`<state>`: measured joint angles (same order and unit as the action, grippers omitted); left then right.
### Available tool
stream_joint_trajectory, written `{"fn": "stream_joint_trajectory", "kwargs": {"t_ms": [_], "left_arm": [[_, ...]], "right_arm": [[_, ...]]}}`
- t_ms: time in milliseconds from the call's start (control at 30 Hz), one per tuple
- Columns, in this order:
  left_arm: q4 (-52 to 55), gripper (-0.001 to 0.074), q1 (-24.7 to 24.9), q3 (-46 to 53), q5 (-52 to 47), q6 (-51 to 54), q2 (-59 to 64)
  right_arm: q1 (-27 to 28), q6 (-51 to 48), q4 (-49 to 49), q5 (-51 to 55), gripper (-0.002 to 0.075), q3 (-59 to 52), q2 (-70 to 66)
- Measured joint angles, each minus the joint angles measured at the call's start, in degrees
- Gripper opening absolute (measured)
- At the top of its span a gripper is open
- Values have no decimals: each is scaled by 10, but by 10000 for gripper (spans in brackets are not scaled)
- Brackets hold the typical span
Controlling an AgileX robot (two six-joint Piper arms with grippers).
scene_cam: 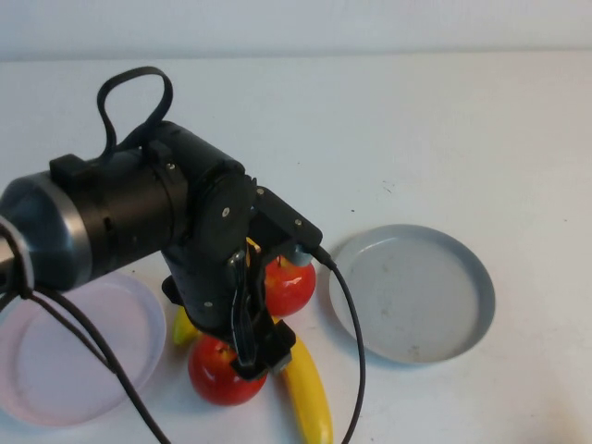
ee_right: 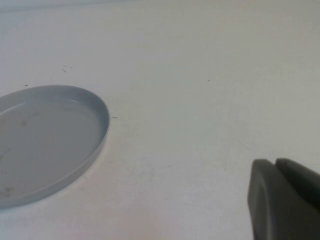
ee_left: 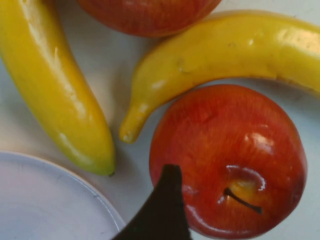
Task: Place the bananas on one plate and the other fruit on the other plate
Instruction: Put one type of fruit in the left plate
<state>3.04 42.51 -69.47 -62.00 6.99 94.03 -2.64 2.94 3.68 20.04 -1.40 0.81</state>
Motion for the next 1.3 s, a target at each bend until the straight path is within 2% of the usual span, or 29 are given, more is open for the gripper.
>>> {"fn": "stream_joint_trajectory", "kwargs": {"t_ms": [1300], "left_arm": [[28,668,0,0,29,0,47]], "right_arm": [[0,0,0,0,-17,0,0]]}}
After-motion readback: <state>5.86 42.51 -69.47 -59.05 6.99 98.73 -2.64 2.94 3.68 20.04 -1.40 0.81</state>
